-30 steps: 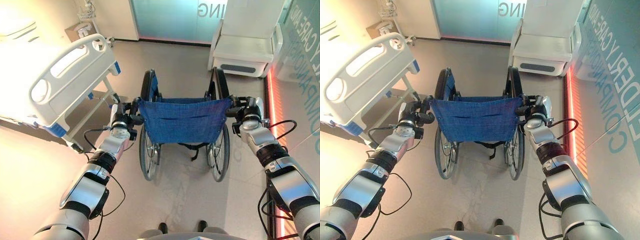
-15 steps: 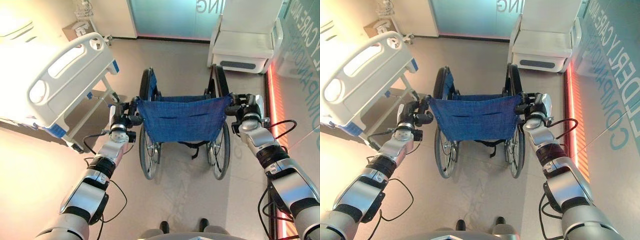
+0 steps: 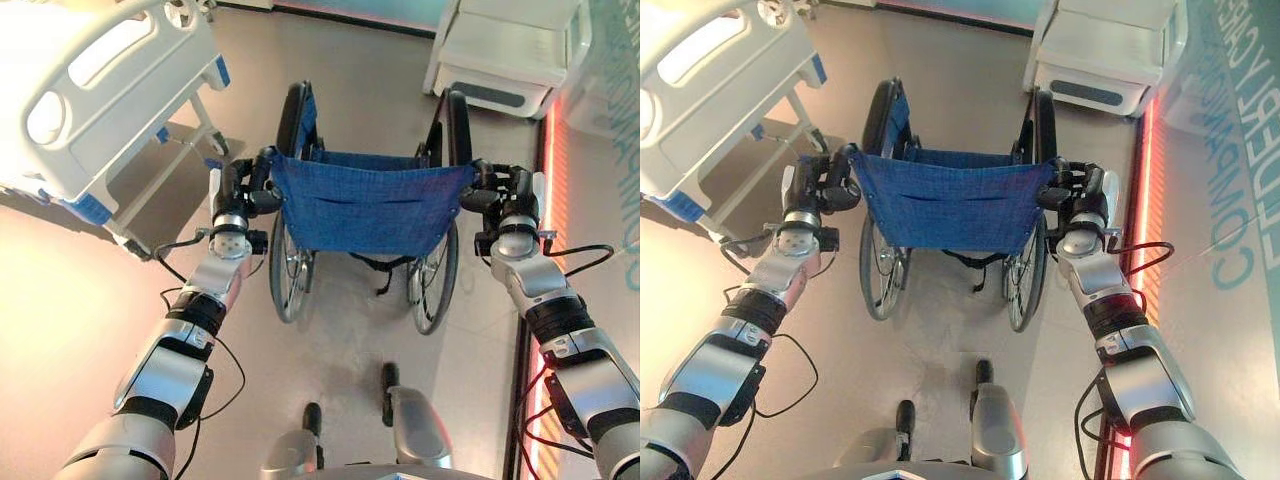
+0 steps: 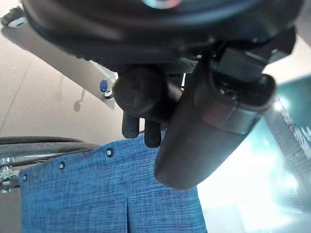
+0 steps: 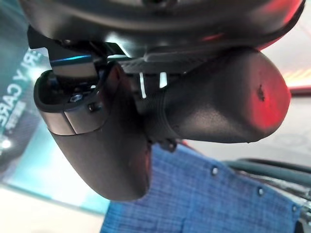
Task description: Push the wheelchair next to the bed
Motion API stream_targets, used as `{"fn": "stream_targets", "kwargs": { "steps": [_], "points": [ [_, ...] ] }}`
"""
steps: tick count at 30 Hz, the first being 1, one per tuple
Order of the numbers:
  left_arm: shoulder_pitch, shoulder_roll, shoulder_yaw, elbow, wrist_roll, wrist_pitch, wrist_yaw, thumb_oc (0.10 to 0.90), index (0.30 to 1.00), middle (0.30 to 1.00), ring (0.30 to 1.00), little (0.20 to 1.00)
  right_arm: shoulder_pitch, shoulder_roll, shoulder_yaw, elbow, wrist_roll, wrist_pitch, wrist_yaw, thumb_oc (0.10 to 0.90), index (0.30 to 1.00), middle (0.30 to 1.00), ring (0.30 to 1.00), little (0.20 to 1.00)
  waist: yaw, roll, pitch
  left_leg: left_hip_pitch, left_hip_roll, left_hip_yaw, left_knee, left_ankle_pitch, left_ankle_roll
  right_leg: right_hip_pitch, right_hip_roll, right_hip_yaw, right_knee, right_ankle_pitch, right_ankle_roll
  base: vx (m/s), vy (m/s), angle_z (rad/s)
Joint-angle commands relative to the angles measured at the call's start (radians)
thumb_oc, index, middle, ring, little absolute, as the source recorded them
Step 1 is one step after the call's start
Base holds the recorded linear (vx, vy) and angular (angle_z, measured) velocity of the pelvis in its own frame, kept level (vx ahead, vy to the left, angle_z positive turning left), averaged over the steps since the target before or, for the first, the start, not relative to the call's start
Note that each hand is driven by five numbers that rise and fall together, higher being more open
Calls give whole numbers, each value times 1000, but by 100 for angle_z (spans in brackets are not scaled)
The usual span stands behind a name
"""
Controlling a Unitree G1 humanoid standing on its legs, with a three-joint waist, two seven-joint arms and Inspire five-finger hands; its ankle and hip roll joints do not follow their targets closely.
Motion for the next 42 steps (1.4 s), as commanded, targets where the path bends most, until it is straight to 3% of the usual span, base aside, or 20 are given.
{"fn": "stream_targets", "kwargs": {
  "steps": [1, 2, 4, 6, 9, 10, 12, 13, 14, 15, 20, 24, 25, 27, 29, 32, 35, 39, 40, 42],
  "points": [
    [26, 22, -60, -45, 28, -113, -59, 400, 300, 300, 300, 300, 3, -17, 109, -20, -7, -123, 87, 400, 300, 300, 300, 300, 21, 0, -65, 97, -64, 54, 213, -84, -5, -31, -5, -4, -140, 224, -1, 383, -289, 1],
    [26, 20, -56, -48, 15, -121, -52, 400, 300, 300, 300, 300, 3, -24, 111, -19, -7, -129, 95, 400, 300, 300, 300, 300, 20, -4, -80, 86, -37, 61, 293, -24, -22, -11, 8, -25, -146, 198, -29, 253, -200, 6],
    [28, 18, -50, -52, -1, -129, -47, 400, 300, 300, 300, 300, 6, -31, 114, -20, -7, -139, 96, 400, 300, 300, 300, 300, 21, -8, -89, 70, -17, 73, 363, 16, -34, 5, 19, -43, -150, 176, -51, 311, -234, 27],
    [58, 12, -41, -79, -5, -139, -46, 400, 300, 300, 300, 300, 36, -49, 101, -23, -6, -171, 98, 400, 300, 300, 300, 300, 41, -26, -84, -53, -12, 96, 509, 97, -42, 64, 28, -53, -159, 146, -77, 409, -277, 11],
    [92, 8, -30, -105, 25, -144, -63, 400, 300, 300, 300, 300, 50, -54, 93, -33, -7, -167, 89, 400, 300, 300, 300, 300, 87, -32, -48, -227, -58, 102, 560, 95, -33, 155, 38, -34, -180, 127, -79, 358, -133, 2],
    [105, 13, -21, -108, 29, -157, -67, 400, 300, 300, 300, 300, 32, -49, 102, -24, -3, -164, 88, 400, 300, 300, 300, 300, 107, -24, -36, -240, -75, 115, 467, 92, -31, 186, 52, -21, -193, 118, -72, 596, -38, -20],
    [121, 22, -6, -122, 37, -168, -68, 400, 300, 300, 300, 300, -2, -34, 119, -11, -1, -154, 72, 400, 300, 300, 300, 300, 141, 10, -29, -255, -75, 128, 187, 149, -43, 237, 95, -5, -224, 103, -65, 540, 54, -25],
    [122, 25, -5, -125, 37, -168, -67, 400, 300, 300, 300, 300, -7, -34, 123, -10, 2, -154, 68, 400, 300, 300, 300, 300, 147, 9, -25, -244, -80, 129, 147, 165, -45, 252, 94, 0, -229, 99, -65, 513, 109, -38],
    [119, 41, -2, -147, 36, -161, -54, 400, 300, 300, 300, 300, -32, -39, 135, -14, 11, -150, 64, 400, 300, 300, 300, 300, 176, 23, -25, -277, -87, 95, 10, 217, -61, 292, 108, 27, -244, 86, -61, 436, 103, -52],
    [117, 49, 1, -155, 38, -161, -51, 400, 300, 300, 300, 300, -43, -43, 138, -14, 14, -151, 68, 400, 300, 300, 300, 300, 186, 21, -25, -274, -95, 86, -20, 231, -63, 307, 103, 36, -247, 76, -59, 493, 158, -58],
    [109, 90, 18, -152, 39, -143, -82, 400, 300, 300, 300, 300, -19, -42, 111, 10, 16, -181, 112, 400, 300, 300, 300, 300, 191, 23, -80, -228, -111, 91, 65, 121, -15, 298, 44, 1, -167, 15, -23, 456, 156, -69],
    [94, 132, 1, -155, 41, -121, -113, 400, 300, 300, 300, 300, 20, -29, 92, 11, 18, -190, 100, 400, 300, 300, 300, 300, 196, 33, -132, -165, -119, 87, 15, 107, 25, 286, 9, -23, 54, 68, 18, 466, 142, 7],
    [86, 138, -11, -164, 41, -112, -119, 400, 300, 300, 300, 300, 38, -20, 81, 14, 10, -205, 92, 400, 300, 300, 300, 300, 195, 34, -147, -148, -131, 81, 9, 102, 38, 251, -3, -25, 148, 137, 37, 355, 81, -7],
    [80, 133, -20, -171, 51, -102, -120, 400, 300, 300, 300, 300, 58, -10, 76, 10, 0, -211, 88, 400, 300, 300, 300, 300, 183, 40, -156, -115, -135, 77, 5, 90, 47, 179, -19, -22, 201, 202, 44, 413, 67, -22],
    [66, 120, -26, -161, 57, -91, -123, 400, 300, 300, 300, 300, 75, -5, 71, -8, 1, -189, 93, 400, 300, 300, 300, 300, 142, 53, -145, -34, -126, 77, -3, 64, 50, 41, -22, -30, 147, 224, 33, 487, -30, -7],
    [39, 120, -28, -135, 53, -81, -145, 400, 300, 300, 300, 300, 71, -2, 69, -8, 9, -141, 116, 400, 300, 300, 300, 300, 99, 33, -121, 40, -140, 64, -3, 3, 55, -56, -49, -27, -16, 328, 48, 453, -158, 28],
    [14, 106, -35, -92, 31, -92, -139, 400, 300, 300, 300, 300, 66, 5, 59, -8, 0, -89, 148, 400, 300, 300, 300, 300, 62, 28, -101, 87, -141, 5, 2, -61, 58, -107, -42, 26, -235, 329, 60, 460, -236, 41],
    [9, 72, -37, -84, 51, -99, -120, 400, 300, 300, 300, 300, 27, 22, 72, -11, 7, -59, 136, 400, 300, 300, 300, 300, 56, 11, -102, 72, -136, -5, 61, -115, 57, -115, -30, 47, -180, 313, 53, 251, -294, 50],
    [24, 53, -32, -80, 40, -116, -98, 400, 300, 300, 300, 300, 19, 12, 72, 2, 32, -63, 149, 400, 300, 300, 300, 300, 58, -3, -114, 54, -120, 1, 126, -135, 42, -81, -15, 46, -150, 273, 38, 434, -418, 60],
    [55, 42, -27, -88, 30, -113, -86, 400, 300, 300, 300, 300, 38, 2, 76, 4, 47, -72, 170, 400, 300, 300, 300, 300, 51, -8, -131, 73, -80, 1, 169, -116, 19, -67, 2, 40, -125, 243, 20, 411, -325, 42]
  ]
}}
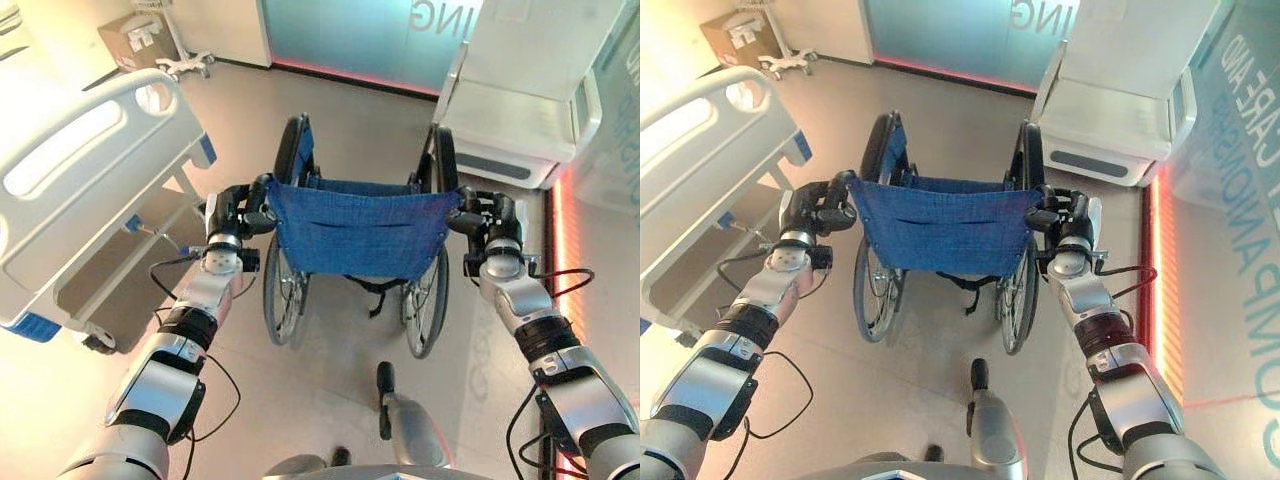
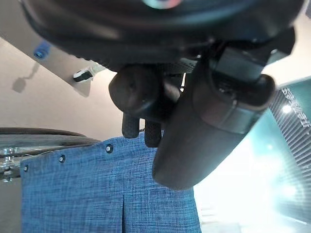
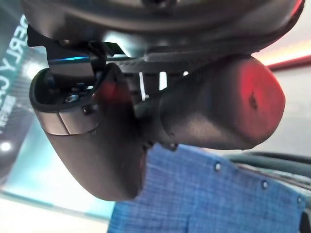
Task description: Push the wheelchair next to the bed
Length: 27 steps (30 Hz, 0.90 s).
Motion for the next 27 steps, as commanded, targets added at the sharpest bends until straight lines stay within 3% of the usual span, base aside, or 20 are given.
{"fn": "stream_targets", "kwargs": {
  "steps": [1, 3, 6, 7, 8, 9, 11, 12, 13, 14, 18, 21, 23, 24, 25, 27],
  "points": [
    [6, 41, -26, -108, 63, -122, -33, 400, 300, 300, 300, 300, -57, -28, 86, 18, 25, -53, 165, 400, 300, 300, 300, 300, 55, 1, -45, -84, 154, 123, 162, 16, -110, 72, 6, 5, -27, 90, -2, 355, -256, 32],
    [58, 31, -6, -139, 51, -134, -4, 400, 300, 300, 300, 300, 2, -68, 75, -6, 17, -88, 206, 400, 300, 300, 300, 300, 49, -16, -67, -110, 224, 172, 312, 144, -145, 137, 22, -44, -75, 65, -47, 478, -386, 35],
    [65, 26, 0, -142, 45, -147, -3, 400, 300, 300, 300, 300, 21, -84, 73, -6, 13, -105, 218, 400, 300, 300, 300, 300, 55, -26, -71, -169, 237, 215, 428, 192, -152, 177, 35, -74, -82, 35, -77, 367, -316, 31],
    [69, 25, 2, -150, 39, -149, -7, 400, 300, 300, 300, 300, 28, -88, 72, -5, 18, -108, 215, 400, 300, 300, 300, 300, 72, -35, -60, -239, 230, 228, 467, 192, -147, 218, 36, -84, -87, 18, -85, 405, -299, 18],
    [78, 24, 7, -155, 43, -157, -12, 400, 300, 300, 300, 300, 28, -88, 76, 2, 20, -117, 213, 400, 300, 300, 300, 300, 101, -31, -36, -304, 188, 215, 479, 178, -139, 267, 48, -73, -90, -2, -86, 361, -248, 18],
    [78, 25, 7, -156, 44, -158, -12, 400, 300, 300, 300, 300, 28, -87, 77, 3, 20, -119, 212, 400, 300, 300, 300, 300, 103, -33, -34, -312, 179, 213, 475, 180, -137, 270, 47, -71, -91, -3, -85, 385, -164, -4],
    [104, 23, 21, -166, 55, -173, -4, 400, 300, 300, 300, 300, 5, -71, 93, 14, 14, -118, 206, 400, 300, 300, 300, 300, 131, -18, -16, -332, 150, 236, 351, 182, -139, 318, 73, -63, -105, -27, -77, 419, -91, -22],
    [121, 17, 28, -178, 59, -178, 10, 400, 300, 300, 300, 300, -15, -54, 109, 16, 8, -110, 196, 400, 300, 300, 300, 300, 153, 2, -13, -346, 118, 248, 202, 192, -141, 341, 99, -62, -118, -41, -73, 406, -48, -21],
    [125, 16, 29, -181, 60, -178, 13, 400, 300, 300, 300, 300, -17, -51, 112, 15, 6, -108, 196, 400, 300, 300, 300, 300, 158, 4, -11, -342, 111, 249, 173, 200, -142, 348, 101, -61, -121, -44, -72, 560, -23, -39],
    [136, 8, 30, -188, 66, -180, 26, 400, 300, 300, 300, 300, -31, -33, 130, 11, 0, -104, 182, 400, 300, 300, 300, 300, 184, 20, -9, -388, 98, 238, 61, 258, -155, 381, 125, -42, -145, -52, -74, 342, -8, -50],
    [182, 9, 56, -235, 78, -173, 54, 400, 300, 300, 300, 300, -50, -40, 134, 6, -6, -110, 203, 400, 300, 300, 300, 300, 231, 32, -7, -434, 96, 195, -71, 337, -168, 438, 133, -11, -155, -91, -77, 424, 43, -50],
    [201, 19, 86, -242, 85, -157, 35, 400, 300, 300, 300, 300, -48, -34, 122, 12, -8, -113, 218, 400, 300, 300, 300, 300, 243, 32, -20, -434, 106, 255, 10, 267, -135, 442, 97, -56, -82, -156, -64, 488, 106, -53],
    [220, 23, 92, -247, 103, -147, 13, 400, 300, 300, 300, 300, -14, -23, 108, 9, -29, -113, 233, 400, 300, 300, 300, 300, 253, 24, -32, -436, 106, 259, 65, 229, -117, 454, 67, -76, -19, -184, -44, 600, 110, -16],
    [230, 34, 92, -258, 118, -130, -3, 400, 300, 300, 300, 300, 17, -19, 99, 1, -25, -121, 228, 400, 300, 300, 300, 300, 261, 13, -49, -403, 98, 260, 58, 212, -84, 460, 29, -92, 120, -139, -6, 546, 113, 1],
    [230, 35, 90, -259, 123, -128, -6, 400, 300, 300, 300, 300, 22, -17, 97, -1, -26, -122, 226, 400, 300, 300, 300, 300, 263, 14, -54, -400, 99, 259, 55, 212, -80, 457, 27, -94, 135, -127, -1, 548, 116, 4],
    [217, 51, 63, -272, 140, -103, -9, 400, 300, 300, 300, 300, 61, -6, 75, -16, -30, -144, 211, 400, 300, 300, 300, 300, 268, 11, -76, -357, 82, 242, 31, 202, -53, 412, -6, -109, 316, 4, 46, 439, 78, -27]
  ]
}}
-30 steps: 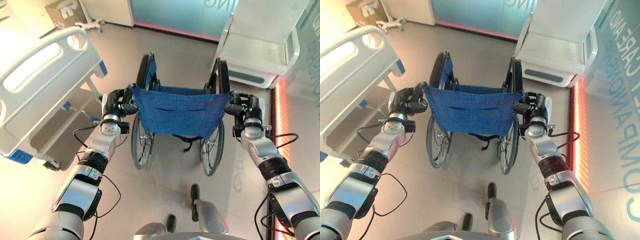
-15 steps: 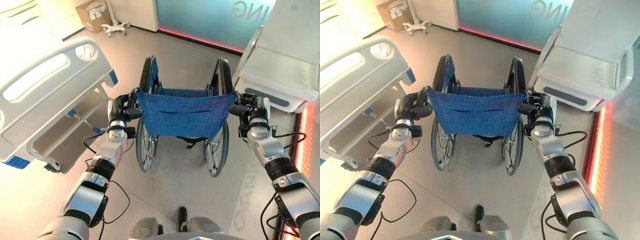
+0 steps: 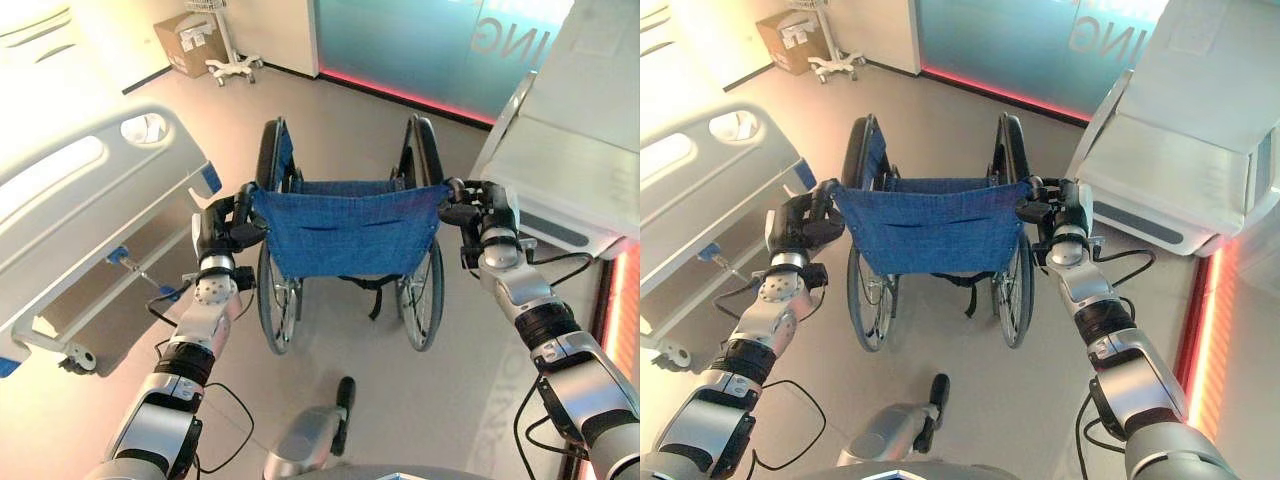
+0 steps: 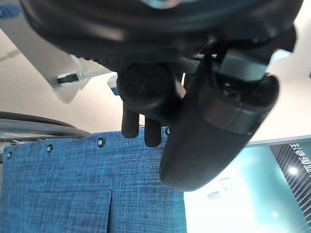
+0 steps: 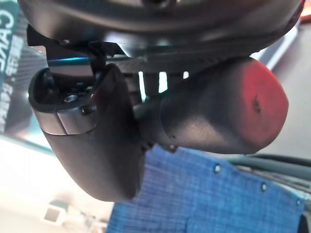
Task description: Push the wheelchair next to the bed
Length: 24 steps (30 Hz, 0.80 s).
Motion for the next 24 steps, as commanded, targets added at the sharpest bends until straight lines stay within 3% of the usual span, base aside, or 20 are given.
{"fn": "stream_targets", "kwargs": {
  "steps": [1, 3, 5, 9, 11, 13, 16, 17, 19, 20, 22, 24],
  "points": [
    [-19, 49, -58, -25, 136, -86, -88, 400, 300, 300, 300, 300, 101, -24, 25, -102, -13, -87, 124, 400, 300, 300, 300, 300, -38, -36, -68, -80, 7, -46, 87, -25, -166, -8, -245, 7, 87, 276, 103, 442, 64, -22],
    [-18, 42, -68, -38, 143, -74, -80, 400, 300, 300, 300, 300, 115, -11, 21, -108, -24, -89, 118, 400, 300, 300, 300, 300, -57, -27, -61, -3, 2, -65, 78, -52, -158, -136, -289, -2, 92, 337, 98, 510, 12, 25],
    [-18, 36, -68, -40, 147, -73, -76, 400, 300, 300, 300, 300, 113, -10, 25, -117, -25, -81, 113, 400, 300, 300, 300, 300, -76, -12, -54, 37, 13, -82, 60, -53, -159, -204, -272, 1, 60, 326, 86, 372, -55, 42],
    [-52, 47, -66, -18, 134, -82, -106, 400, 300, 300, 300, 300, 77, -23, 23, -117, -25, -54, 105, 400, 300, 300, 300, 300, -131, -19, -20, 134, 6, -126, 32, -115, -161, -329, -288, 20, -168, 399, 88, 403, -191, 62],
    [-79, 51, -70, -3, 117, -89, -109, 400, 300, 300, 300, 300, 54, -29, 17, -130, -36, -34, 106, 400, 300, 300, 300, 300, -157, -28, -7, 164, -6, -180, 32, -158, -160, -367, -293, 73, -322, 448, 107, 500, -298, 71],
    [-112, 43, -76, 23, 102, -97, -99, 400, 300, 300, 300, 300, 18, -30, 17, -141, -53, -8, 111, 400, 300, 300, 300, 300, -172, -33, -6, 167, -11, -216, 59, -197, -161, -376, -284, 118, -380, 452, 110, 390, -270, 64],
    [-119, 13, -74, 40, 66, -97, -93, 400, 300, 300, 300, 300, -19, -46, 17, -157, -51, 32, 130, 400, 300, 300, 300, 300, -180, -54, -22, 155, 30, -204, 199, -251, -189, -362, -261, 113, -261, 374, 85, 395, -310, 61],
    [-115, 8, -77, 38, 68, -93, -90, 400, 300, 300, 300, 300, -15, -48, 20, -162, -53, 38, 132, 400, 300, 300, 300, 300, -183, -56, -25, 162, 43, -203, 213, -249, -196, -359, -259, 108, -250, 367, 80, 521, -327, 58],
    [-69, -13, -86, 15, 81, -92, -74, 400, 300, 300, 300, 300, 25, -95, 13, -180, -54, 33, 173, 400, 300, 300, 300, 300, -196, -68, -43, 155, 137, -169, 339, -110, -251, -307, -241, 61, -272, 342, 39, 472, -336, 49],
    [-59, -13, -88, 1, 80, -92, -65, 400, 300, 300, 300, 300, 36, -109, 10, -185, -61, 24, 189, 400, 300, 300, 300, 300, -195, -74, -45, 133, 155, -158, 394, -74, -256, -286, -237, 50, -279, 331, 26, 466, -412, 46],
    [-46, -11, -81, -23, 79, -84, -85, 400, 300, 300, 300, 300, 72, -130, 7, -192, -53, -6, 177, 400, 300, 300, 300, 300, -180, -92, -31, 11, 151, -105, 545, -25, -257, -210, -219, 25, -297, 300, -8, 433, -377, 34],
    [-35, -16, -81, -22, 82, -92, -93, 400, 300, 300, 300, 300, 87, -129, 4, -194, -63, -16, 176, 400, 300, 300, 300, 300, -161, -91, -12, -60, 117, -94, 555, -23, -254, -152, -208, 18, -306, 276, -16, 361, -211, 38]
  ]
}}
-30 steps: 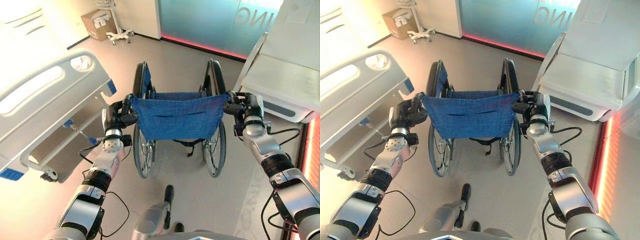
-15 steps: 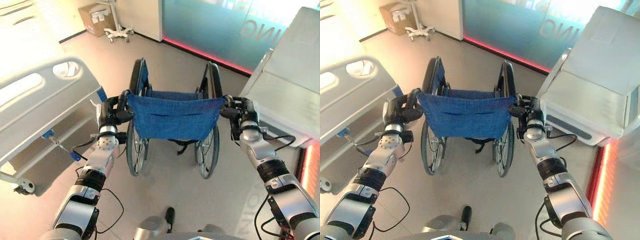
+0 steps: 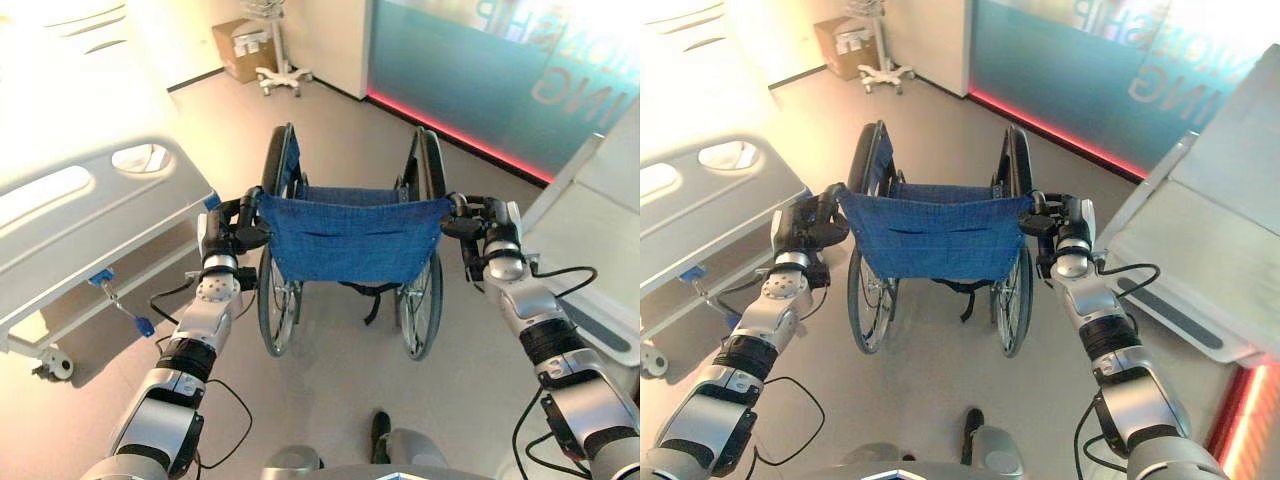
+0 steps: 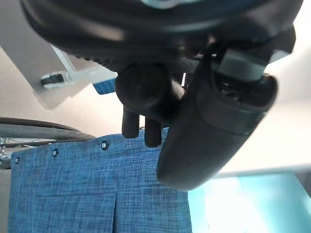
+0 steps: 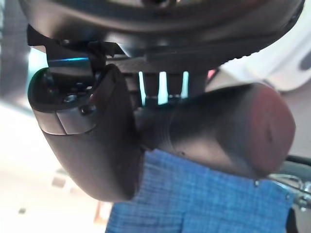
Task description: Push the wheelchair next to the bed
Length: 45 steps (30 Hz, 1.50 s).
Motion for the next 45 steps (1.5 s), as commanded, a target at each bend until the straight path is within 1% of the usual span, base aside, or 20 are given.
{"fn": "stream_targets", "kwargs": {
  "steps": [1, 3, 5, 6, 8, 11, 13, 16, 20, 23, 27, 29, 31, 32, 33, 35, 38, 40, 41, 45],
  "points": [
    [-8, 20, -74, -70, 47, -128, -86, 400, 300, 300, 300, 300, 5, -92, 57, -76, -56, -109, 129, 400, 300, 300, 300, 300, 13, -24, 19, -77, 7, 24, -147, 238, -25, 111, -11, -15, -57, 43, 37, 377, -116, 29],
    [26, -1, -60, -79, 65, -147, -76, 400, 300, 300, 300, 300, -14, -60, 74, -54, -78, -112, 117, 400, 300, 300, 300, 300, 44, 5, 29, -75, -26, 73, -364, 244, -24, 165, 30, -15, -77, 13, 43, 587, -99, 5],
    [38, -7, -61, -90, 66, -148, -68, 400, 300, 300, 300, 300, -17, -50, 81, -52, -79, -109, 105, 400, 300, 300, 300, 300, 62, 18, 27, -82, -45, 88, -475, 274, -29, 191, 49, -15, -90, 4, 45, 481, -60, -28],
    [47, -18, -63, -107, 73, -142, -60, 400, 300, 300, 300, 300, -27, -40, 89, -47, -82, -105, 93, 400, 300, 300, 300, 300, 86, 27, 21, -114, -63, 92, -573, 316, -34, 223, 69, -4, -106, -9, 45, 360, -54, -27],
    [44, -22, -63, -118, 74, -140, -60, 400, 300, 300, 300, 300, -50, -41, 97, -31, -88, -106, 83, 400, 300, 300, 300, 300, 105, 32, 14, -134, -70, 121, -623, 335, -34, 237, 76, -16, -103, -29, 45, 330, -57, -28],
    [28, -18, -57, -105, 57, -129, -58, 400, 300, 300, 300, 300, -101, -18, 108, 27, -86, -116, 84, 400, 300, 300, 300, 300, 128, 25, 1, -130, -86, 116, -555, 273, 13, 215, 61, -40, 24, -80, 55, 446, -38, -22],
    [47, -6, -42, -128, 99, -107, -87, 400, 300, 300, 300, 300, -69, -23, 99, 15, -76, -127, 80, 400, 300, 300, 300, 300, 149, 10, -27, -98, -72, 162, -571, 244, 58, 214, 5, -105, 205, -29, 115, 411, -13, -58],
    [56, 17, -52, -145, 97, -79, -97, 400, 300, 300, 300, 300, -8, -29, 64, -25, -71, -122, 97, 400, 300, 300, 300, 300, 141, 25, -38, -13, -60, 109, -600, 227, 81, 103, -82, -113, 402, 96, 161, 402, -29, -5],
    [5, 23, -85, -110, 93, -78, -109, 400, 300, 300, 300, 300, -9, -18, 70, 2, -55, -140, 71, 400, 300, 300, 300, 300, 106, 40, -17, 70, -41, 47, -608, 200, 78, 6, -131, -79, 315, 121, 148, 339, -205, 32],
    [-57, 38, -117, -87, 45, -72, -129, 400, 300, 300, 300, 300, -36, -26, 74, 20, -39, -138, 52, 400, 300, 300, 300, 300, 57, 19, 6, 124, -50, -39, -603, 134, 71, -66, -183, 37, 57, 231, 166, 386, -359, 73],
    [-62, 16, -110, -92, 30, -78, -122, 400, 300, 300, 300, 300, -43, -27, 58, -19, -80, -105, 63, 400, 300, 300, 300, 300, 31, 8, 7, 146, -44, -101, -595, 79, 56, -79, -192, 104, -147, 256, 187, 357, -310, 83],
    [-57, -6, -98, -88, 26, -93, -115, 400, 300, 300, 300, 300, -68, -28, 57, -54, -99, -66, 71, 400, 300, 300, 300, 300, 24, -2, 0, 152, -34, -123, -582, 52, 44, -80, -175, 119, -173, 256, 192, 446, -480, 59],
    [-45, -16, -90, -90, 25, -100, -134, 400, 300, 300, 300, 300, -83, -44, 55, -60, -85, -51, 70, 400, 300, 300, 300, 300, 25, -13, -8, 135, -14, -134, -539, 37, 34, -73, -151, 115, -128, 198, 186, 370, -453, 30],
    [-22, -24, -80, -101, 16, -90, -129, 400, 300, 300, 300, 300, -81, -65, 48, -84, -90, -39, 112, 400, 300, 300, 300, 300, 18, -27, -10, 140, 40, -114, -470, 25, 12, -82, -153, 79, -36, 156, 176, 414, -415, 64],
    [-13, -26, -79, -106, 20, -88, -116, 400, 300, 300, 300, 300, -78, -72, 48, -98, -97, -37, 124, 400, 300, 300, 300, 300, 12, -29, -8, 155, 68, -102, -456, 30, 1, -84, -149, 64, -8, 139, 168, 521, -518, 70],
    [25, -26, -73, -117, 10, -95, -106, 400, 300, 300, 300, 300, -45, -104, 38, -113, -78, -56, 161, 400, 300, 300, 300, 300, 6, -39, -13, 156, 141, -77, -358, 143, -35, -54, -129, 7, -10, 117, 124, 350, -391, 45],
    [45, -40, -70, -120, 18, -103, -102, 400, 300, 300, 300, 300, -26, -122, 55, -113, -81, -89, 163, 400, 300, 300, 300, 300, 9, -57, -3, 61, 159, -49, -179, 242, -33, 4, -90, -15, -26, 87, 72, 322, -456, 36],
    [58, -48, -73, -132, 20, -101, -105, 400, 300, 300, 300, 300, -20, -131, 55, -111, -79, -106, 154, 400, 300, 300, 300, 300, 23, -62, 14, -40, 128, -37, -63, 265, -28, 56, -71, -26, -41, 72, 48, 298, -311, 16],
    [73, -59, -70, -136, 25, -107, -110, 400, 300, 300, 300, 300, -18, -128, 53, -105, -96, -116, 160, 400, 300, 300, 300, 300, 47, -58, 39, -139, 49, -32, -18, 257, -25, 108, -52, -21, -61, 63, 39, 288, -190, 9],
    [92, -71, -67, -138, 25, -118, -106, 400, 300, 300, 300, 300, -35, -89, 67, -85, -138, -118, 154, 400, 300, 300, 300, 300, 70, -19, 58, -173, -31, 41, -217, 288, -35, 178, 11, 2, -116, 46, 40, 401, -108, 34]
  ]
}}
